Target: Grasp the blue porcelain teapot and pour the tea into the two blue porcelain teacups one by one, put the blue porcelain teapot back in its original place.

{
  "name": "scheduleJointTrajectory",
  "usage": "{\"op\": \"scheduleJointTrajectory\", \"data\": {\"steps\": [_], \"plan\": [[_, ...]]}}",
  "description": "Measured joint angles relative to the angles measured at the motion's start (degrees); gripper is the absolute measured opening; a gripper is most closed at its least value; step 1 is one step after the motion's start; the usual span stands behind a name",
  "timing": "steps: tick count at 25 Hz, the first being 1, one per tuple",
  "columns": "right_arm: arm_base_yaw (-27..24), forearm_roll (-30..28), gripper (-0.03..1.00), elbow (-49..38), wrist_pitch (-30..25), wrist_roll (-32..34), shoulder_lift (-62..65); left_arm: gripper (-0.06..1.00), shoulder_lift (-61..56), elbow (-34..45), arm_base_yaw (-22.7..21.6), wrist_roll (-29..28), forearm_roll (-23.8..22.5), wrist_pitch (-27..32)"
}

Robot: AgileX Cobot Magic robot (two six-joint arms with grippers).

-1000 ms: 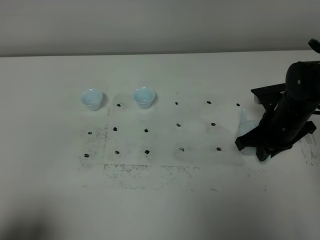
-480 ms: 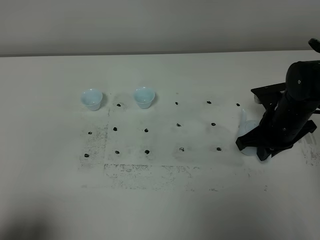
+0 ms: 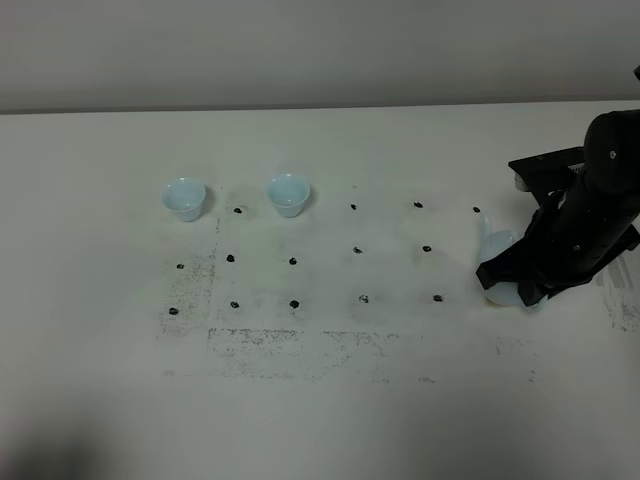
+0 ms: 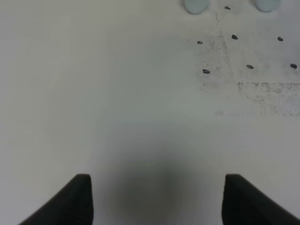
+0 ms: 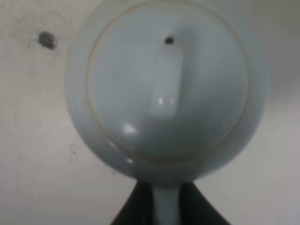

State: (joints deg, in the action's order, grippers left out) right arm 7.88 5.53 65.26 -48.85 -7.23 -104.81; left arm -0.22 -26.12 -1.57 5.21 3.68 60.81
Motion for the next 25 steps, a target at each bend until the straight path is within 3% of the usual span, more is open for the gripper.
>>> {"op": "scheduleJointTrajectory", "data": {"steps": [8, 14, 20, 25], "plan": [[0.0, -0.85, 0.08, 0.01, 3.41, -0.24, 2.63, 0.6, 0.0, 0.0, 0.0, 0.0, 0.0, 0.0], [0.0, -1.23, 0.08, 5.76, 1.35, -5.07, 3.25, 0.6, 0.0, 0.0, 0.0, 0.05, 0.0, 0.0], [0.0, -1.19, 0.08, 18.21, -6.5, -11.96, -0.83, 0.6, 0.0, 0.0, 0.0, 0.05, 0.0, 0.0], [0.34, 0.36, 0.08, 36.21, -15.52, -18.81, -9.38, 0.6, 0.0, 0.0, 0.0, 0.05, 0.0, 0.0]]}}
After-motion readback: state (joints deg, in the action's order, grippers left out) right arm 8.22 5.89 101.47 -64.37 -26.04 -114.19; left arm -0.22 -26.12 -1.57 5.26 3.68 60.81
